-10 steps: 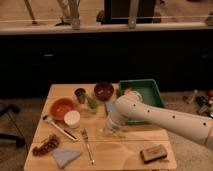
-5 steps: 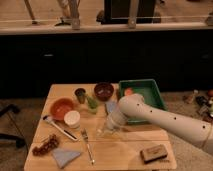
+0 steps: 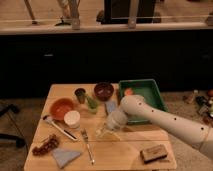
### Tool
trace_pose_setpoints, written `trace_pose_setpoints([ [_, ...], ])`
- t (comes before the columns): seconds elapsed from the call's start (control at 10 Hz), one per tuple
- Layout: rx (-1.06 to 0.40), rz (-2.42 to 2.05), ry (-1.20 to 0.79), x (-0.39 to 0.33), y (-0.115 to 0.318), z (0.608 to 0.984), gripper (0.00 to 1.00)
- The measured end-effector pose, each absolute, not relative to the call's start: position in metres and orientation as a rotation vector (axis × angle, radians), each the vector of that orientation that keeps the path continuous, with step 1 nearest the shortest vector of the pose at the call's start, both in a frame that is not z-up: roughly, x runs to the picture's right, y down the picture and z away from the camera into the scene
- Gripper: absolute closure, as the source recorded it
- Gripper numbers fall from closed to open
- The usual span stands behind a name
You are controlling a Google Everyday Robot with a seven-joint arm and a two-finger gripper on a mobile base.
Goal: Place banana in table surface
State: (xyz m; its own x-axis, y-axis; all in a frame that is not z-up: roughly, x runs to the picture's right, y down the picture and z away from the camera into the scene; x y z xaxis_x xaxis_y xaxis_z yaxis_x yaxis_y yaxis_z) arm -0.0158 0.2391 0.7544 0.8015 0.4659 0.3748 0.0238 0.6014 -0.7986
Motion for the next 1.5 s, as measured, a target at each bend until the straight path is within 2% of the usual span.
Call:
trace_pose_setpoints([
  [0.2, -0.899, 0.284, -0.607, -0.013, 0.239, 0.754, 1.0],
  [0.3, -0.902, 0.289, -0.608, -0.012, 0.238, 0.753, 0.96],
  [0.6, -0.914, 0.323, -0.609, -0.006, 0.239, 0.753, 0.69],
  [1.0, -0.921, 0.354, -0.609, 0.002, 0.24, 0.752, 0.26],
  [1.2, -0.924, 0.359, -0.611, 0.003, 0.24, 0.752, 0.2],
  [1.5, -0.926, 0.358, -0.621, 0.004, 0.239, 0.751, 0.2],
])
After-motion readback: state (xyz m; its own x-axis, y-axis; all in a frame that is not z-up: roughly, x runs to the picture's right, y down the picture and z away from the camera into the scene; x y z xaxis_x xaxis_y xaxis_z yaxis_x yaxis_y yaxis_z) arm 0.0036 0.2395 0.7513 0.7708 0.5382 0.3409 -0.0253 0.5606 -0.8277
